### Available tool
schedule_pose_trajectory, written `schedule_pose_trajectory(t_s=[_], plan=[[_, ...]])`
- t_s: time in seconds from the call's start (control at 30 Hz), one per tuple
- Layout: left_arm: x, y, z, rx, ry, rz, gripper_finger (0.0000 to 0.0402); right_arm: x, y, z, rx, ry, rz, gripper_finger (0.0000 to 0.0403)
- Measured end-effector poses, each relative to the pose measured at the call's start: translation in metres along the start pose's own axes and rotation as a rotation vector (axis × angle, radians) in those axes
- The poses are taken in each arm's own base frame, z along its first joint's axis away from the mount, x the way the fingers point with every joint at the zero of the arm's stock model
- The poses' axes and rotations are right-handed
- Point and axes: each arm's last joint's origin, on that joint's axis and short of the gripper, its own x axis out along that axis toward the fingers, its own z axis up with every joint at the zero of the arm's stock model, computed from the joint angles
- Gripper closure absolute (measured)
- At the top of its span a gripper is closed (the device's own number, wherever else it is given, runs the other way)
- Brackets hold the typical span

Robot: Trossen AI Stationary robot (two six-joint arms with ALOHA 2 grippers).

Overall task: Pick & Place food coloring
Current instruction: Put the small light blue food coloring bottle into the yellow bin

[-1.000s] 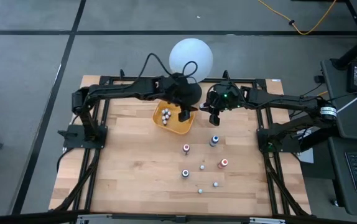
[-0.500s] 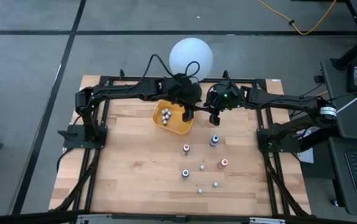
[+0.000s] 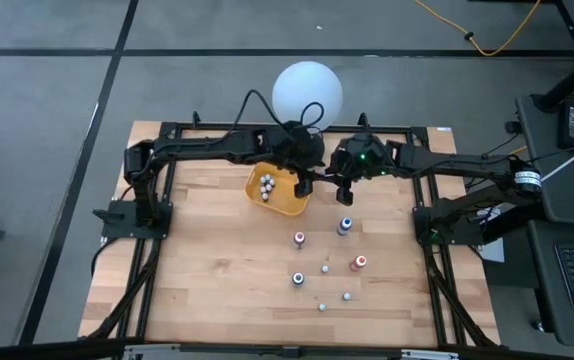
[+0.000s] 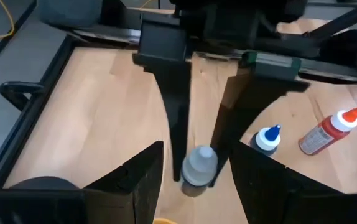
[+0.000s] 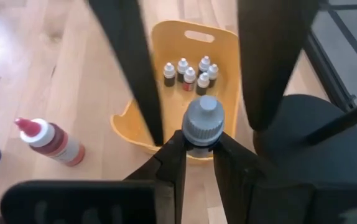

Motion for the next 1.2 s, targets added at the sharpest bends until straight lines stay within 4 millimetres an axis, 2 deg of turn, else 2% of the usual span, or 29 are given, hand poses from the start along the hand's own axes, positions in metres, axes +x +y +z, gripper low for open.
schedule_pose_trajectory(t_s=[0.3,0.77,1.2], plan=[[0.0003,0.0002,0.0000,-0.006,-0.001,0.011,0.0230,0.0000,0.0003,0.0000,-0.006,0.001,0.001,0.0328],[-0.0002,-0.0003,-0.0039,-0.012,0.041,0.002,0.0344,0.0000,0.0003,-0.0003,-0.006,0.003,0.000,0.0328],[-0.0001,-0.0010,-0.0029,-0.012,0.030,-0.005,0.0343,0.0001,0.0005,-0.0002,-0.008,0.003,0.005,0.0327]])
